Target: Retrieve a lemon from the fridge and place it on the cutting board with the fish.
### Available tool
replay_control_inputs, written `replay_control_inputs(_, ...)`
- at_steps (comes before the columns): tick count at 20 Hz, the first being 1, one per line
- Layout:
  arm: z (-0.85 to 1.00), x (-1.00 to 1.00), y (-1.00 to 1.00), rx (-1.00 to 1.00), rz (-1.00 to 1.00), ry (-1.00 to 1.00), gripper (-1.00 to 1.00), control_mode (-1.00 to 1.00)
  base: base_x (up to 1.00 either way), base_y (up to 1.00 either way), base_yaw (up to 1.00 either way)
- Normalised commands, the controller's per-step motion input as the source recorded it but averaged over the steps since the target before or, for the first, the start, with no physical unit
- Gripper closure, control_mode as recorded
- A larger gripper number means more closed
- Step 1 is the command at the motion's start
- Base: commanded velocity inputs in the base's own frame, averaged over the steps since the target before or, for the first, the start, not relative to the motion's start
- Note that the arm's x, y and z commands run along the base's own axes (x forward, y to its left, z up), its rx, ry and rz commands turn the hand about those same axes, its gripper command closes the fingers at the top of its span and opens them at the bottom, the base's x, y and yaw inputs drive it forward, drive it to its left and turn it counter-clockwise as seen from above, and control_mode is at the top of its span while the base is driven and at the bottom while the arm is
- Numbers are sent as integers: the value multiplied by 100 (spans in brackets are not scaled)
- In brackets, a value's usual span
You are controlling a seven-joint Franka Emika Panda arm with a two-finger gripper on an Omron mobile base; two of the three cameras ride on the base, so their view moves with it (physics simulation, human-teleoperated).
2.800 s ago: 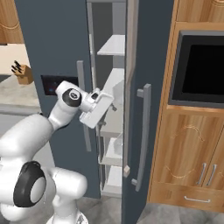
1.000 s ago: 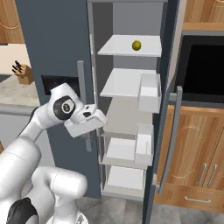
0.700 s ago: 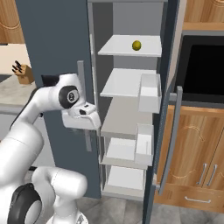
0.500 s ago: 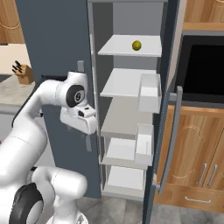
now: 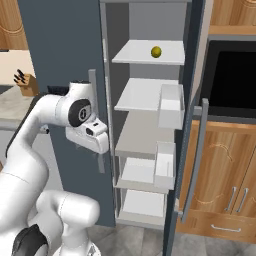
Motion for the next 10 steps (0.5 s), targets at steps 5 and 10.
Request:
replay_control_inputs(5, 0, -37, 0, -16, 23, -23, -100, -100, 0, 0, 0)
replay_control_inputs(10, 0, -31, 0, 11, 1, -15, -100, -100, 0, 0, 0)
